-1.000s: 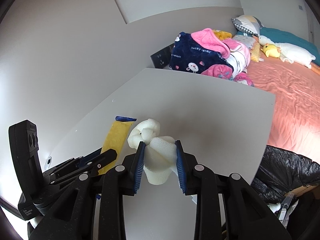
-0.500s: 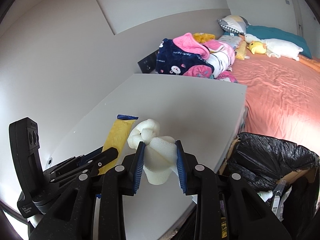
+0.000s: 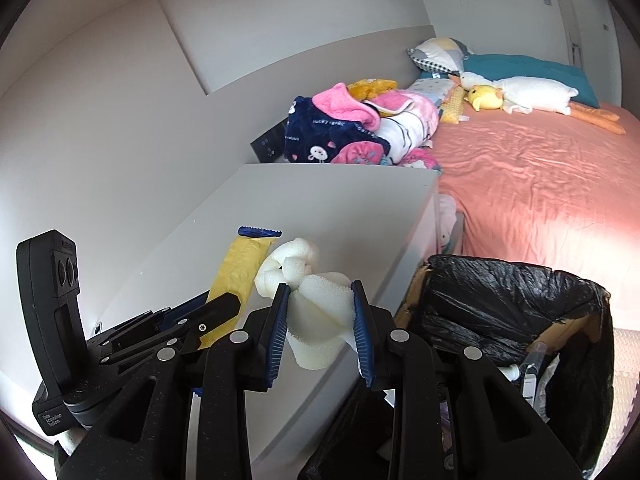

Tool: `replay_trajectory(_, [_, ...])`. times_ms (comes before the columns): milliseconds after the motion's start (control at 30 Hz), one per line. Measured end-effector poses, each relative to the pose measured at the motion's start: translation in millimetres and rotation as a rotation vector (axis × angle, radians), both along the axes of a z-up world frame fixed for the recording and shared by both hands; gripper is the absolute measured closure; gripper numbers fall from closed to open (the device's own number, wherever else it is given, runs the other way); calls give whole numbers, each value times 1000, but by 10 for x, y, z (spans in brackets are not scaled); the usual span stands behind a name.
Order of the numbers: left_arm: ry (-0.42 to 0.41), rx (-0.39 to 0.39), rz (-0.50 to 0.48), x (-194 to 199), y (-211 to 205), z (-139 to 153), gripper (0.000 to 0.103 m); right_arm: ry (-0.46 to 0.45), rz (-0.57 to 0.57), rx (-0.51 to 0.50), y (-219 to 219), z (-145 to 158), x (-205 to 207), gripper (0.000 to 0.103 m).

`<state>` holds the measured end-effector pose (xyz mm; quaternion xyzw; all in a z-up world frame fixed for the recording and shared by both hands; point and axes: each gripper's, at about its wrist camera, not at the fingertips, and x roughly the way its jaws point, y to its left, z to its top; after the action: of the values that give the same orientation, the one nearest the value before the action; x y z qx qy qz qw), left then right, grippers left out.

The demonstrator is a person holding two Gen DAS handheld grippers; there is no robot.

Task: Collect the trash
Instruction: 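Lift the yellow wrapper and white plush toy and carry both over the bin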

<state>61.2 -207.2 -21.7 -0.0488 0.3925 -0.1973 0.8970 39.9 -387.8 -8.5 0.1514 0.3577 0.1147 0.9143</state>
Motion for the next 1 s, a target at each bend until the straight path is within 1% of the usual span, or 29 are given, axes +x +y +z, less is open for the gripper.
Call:
replay_trajectory(567, [-2, 6, -114, -178, -531, 62, 76, -6, -109, 1, -540, 33, -376, 70])
replay_trajectory(1000, [5, 16, -226, -303, -943, 58, 76, 1, -206, 11, -942, 33, -596, 70])
